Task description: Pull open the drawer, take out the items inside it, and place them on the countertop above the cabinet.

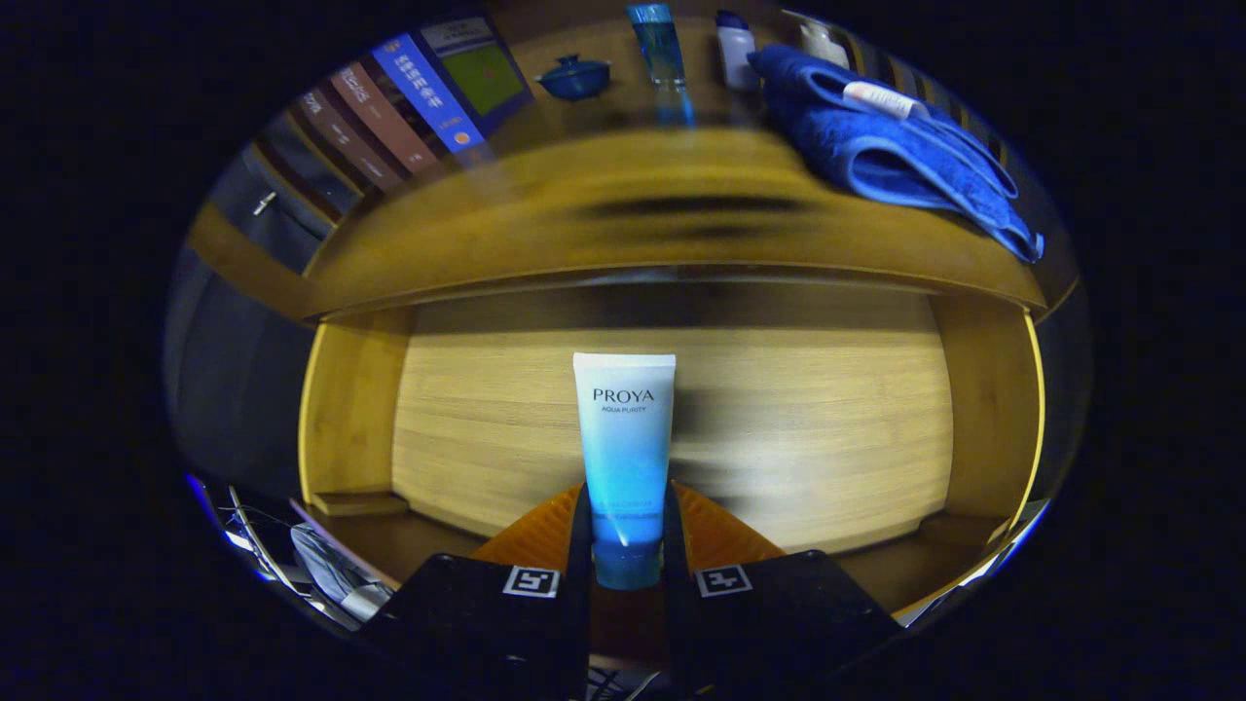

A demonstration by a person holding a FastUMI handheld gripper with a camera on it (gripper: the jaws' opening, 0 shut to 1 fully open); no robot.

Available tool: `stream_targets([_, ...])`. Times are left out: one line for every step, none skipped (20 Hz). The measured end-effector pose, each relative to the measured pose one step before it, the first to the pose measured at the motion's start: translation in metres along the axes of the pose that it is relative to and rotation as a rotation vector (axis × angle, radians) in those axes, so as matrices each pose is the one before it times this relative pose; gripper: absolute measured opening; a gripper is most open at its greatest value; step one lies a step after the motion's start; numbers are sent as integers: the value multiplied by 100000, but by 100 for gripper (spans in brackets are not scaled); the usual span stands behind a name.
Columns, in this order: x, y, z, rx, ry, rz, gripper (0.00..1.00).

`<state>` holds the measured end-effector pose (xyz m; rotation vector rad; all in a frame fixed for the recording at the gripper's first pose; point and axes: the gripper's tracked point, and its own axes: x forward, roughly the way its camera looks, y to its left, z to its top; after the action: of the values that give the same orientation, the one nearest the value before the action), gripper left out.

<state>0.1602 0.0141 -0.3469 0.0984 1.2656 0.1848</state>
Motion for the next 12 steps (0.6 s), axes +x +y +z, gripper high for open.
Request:
stream_targets([-1397, 583, 256, -289, -1879, 1730, 36])
stream_targets([-1348, 632, 385, 135, -1960, 2396, 36])
stream_targets([-1346, 750, 581, 622, -1933, 2173, 36])
stream_targets([-1314, 704, 750, 474, -1977, 1846, 36])
stream_targets([-1041, 583, 830, -281, -1801, 828, 36])
stream_targets([-797, 308, 1140, -1022, -1535, 230, 36])
stream_targets([-351, 235, 1129, -726, -1195, -385, 36])
stream_targets([-30, -34, 1181, 7, -524, -1484, 36])
stream_targets([256, -76, 1349, 231, -528, -1079, 36])
stream_targets([332, -109, 1419, -253, -111, -1372, 36])
stream_targets([494, -132, 1159, -818, -130, -1336, 36])
stream_targets([667, -363, 1144, -305, 132, -2111, 36])
